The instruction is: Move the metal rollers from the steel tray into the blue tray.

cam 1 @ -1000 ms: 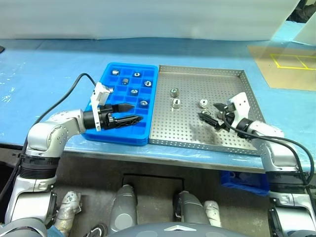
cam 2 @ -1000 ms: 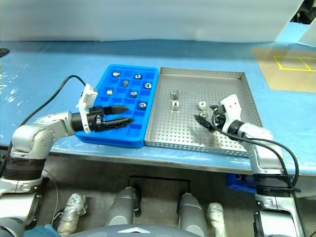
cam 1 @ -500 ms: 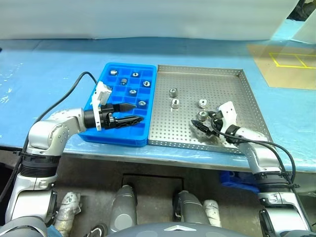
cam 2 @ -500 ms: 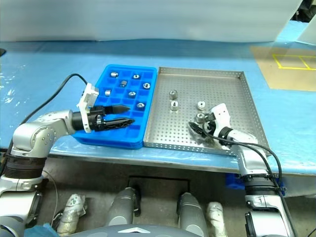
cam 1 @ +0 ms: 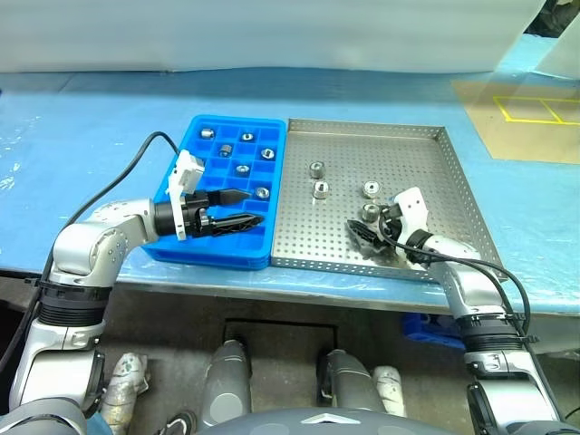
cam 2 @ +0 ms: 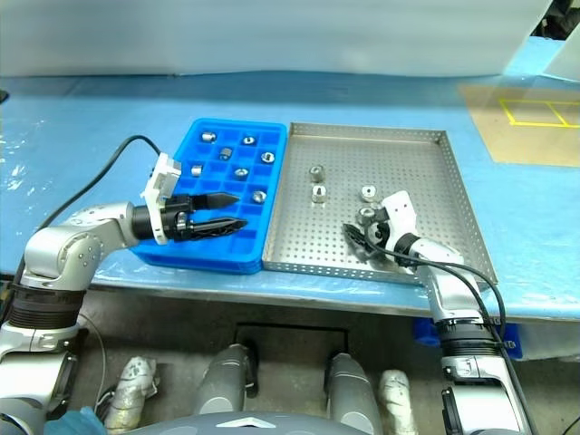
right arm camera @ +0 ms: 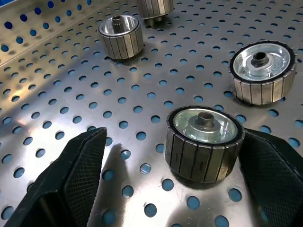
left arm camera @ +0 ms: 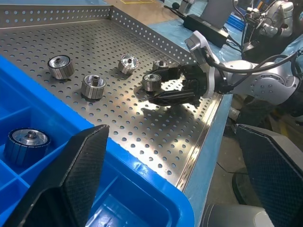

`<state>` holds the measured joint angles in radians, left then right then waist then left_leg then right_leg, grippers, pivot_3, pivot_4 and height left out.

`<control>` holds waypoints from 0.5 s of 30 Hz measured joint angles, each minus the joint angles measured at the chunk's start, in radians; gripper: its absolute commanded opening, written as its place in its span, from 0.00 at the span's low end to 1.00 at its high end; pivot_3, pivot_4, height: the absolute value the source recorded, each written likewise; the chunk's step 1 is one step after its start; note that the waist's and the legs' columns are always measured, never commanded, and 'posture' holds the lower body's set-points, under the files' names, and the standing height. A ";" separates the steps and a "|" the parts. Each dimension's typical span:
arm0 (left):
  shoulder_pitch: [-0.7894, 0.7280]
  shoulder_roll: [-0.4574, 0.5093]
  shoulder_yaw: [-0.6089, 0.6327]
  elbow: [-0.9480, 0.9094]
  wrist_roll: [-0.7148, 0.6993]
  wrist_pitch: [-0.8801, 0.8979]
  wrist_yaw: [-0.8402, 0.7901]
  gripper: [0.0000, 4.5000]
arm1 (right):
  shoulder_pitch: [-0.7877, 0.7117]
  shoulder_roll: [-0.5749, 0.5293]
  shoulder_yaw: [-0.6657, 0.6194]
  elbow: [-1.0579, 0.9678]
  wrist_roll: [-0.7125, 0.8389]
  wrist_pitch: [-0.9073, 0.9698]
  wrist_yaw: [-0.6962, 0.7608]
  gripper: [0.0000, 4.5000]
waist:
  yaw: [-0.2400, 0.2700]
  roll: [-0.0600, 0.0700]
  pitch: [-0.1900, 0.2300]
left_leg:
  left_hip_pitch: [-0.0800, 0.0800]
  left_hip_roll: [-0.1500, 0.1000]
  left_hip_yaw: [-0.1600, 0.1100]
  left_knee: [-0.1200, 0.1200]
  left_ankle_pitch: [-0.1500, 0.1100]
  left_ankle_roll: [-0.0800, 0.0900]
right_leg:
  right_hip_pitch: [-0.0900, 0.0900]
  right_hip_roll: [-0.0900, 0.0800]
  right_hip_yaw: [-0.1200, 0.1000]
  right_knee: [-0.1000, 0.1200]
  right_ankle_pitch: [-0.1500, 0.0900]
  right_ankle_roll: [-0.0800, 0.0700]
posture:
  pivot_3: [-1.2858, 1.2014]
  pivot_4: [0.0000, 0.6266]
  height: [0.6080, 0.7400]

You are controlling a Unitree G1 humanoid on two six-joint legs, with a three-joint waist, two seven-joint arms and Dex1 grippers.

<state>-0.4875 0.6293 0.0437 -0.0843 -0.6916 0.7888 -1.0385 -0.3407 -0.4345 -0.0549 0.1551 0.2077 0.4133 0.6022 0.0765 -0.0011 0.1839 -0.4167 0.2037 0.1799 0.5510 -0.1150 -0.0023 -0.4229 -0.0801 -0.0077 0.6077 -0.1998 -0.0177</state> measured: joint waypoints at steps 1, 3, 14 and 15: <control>0.000 0.000 0.000 0.000 0.001 0.000 0.000 1.00 | -0.002 0.003 0.000 0.003 -0.004 -0.001 -0.008 0.99 | 0.000 0.000 0.000 | 0.000 0.000 0.000 0.000 0.000 0.000 | 0.000 0.000 0.000 0.000 0.000 0.000 | 0.49 0.24 1.00; 0.000 0.000 -0.002 0.001 0.003 0.000 -0.001 1.00 | -0.011 0.011 0.000 0.017 -0.008 -0.004 -0.023 0.99 | -0.002 0.000 0.000 | 0.000 0.000 0.000 0.000 0.000 0.000 | 0.000 0.000 0.000 0.000 0.000 0.000 | 0.49 0.24 1.00; 0.000 -0.001 -0.006 0.001 0.007 0.000 -0.003 1.00 | -0.032 0.013 0.001 0.033 -0.029 -0.023 -0.042 0.48 | -0.005 0.000 0.000 | 0.000 0.000 0.000 0.000 0.000 0.000 | 0.000 0.000 0.000 0.000 0.000 0.000 | 0.49 0.24 1.00; 0.000 -0.001 -0.006 0.001 0.007 0.000 -0.003 1.00 | -0.032 0.013 0.001 0.034 -0.029 -0.024 -0.042 0.46 | -0.005 0.000 0.000 | 0.000 0.000 0.000 0.000 0.000 0.000 | 0.000 0.000 0.000 0.000 0.000 0.000 | 0.49 0.24 1.00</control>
<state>-0.4875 0.6286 0.0378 -0.0836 -0.6843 0.7885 -1.0418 -0.3730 -0.4219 -0.0536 0.1895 0.1782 0.3889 0.5600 0.0716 -0.0011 0.1839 -0.4166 0.2036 0.1803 0.5506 -0.1149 -0.0025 -0.4229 -0.0801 -0.0076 0.6076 -0.1998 -0.0177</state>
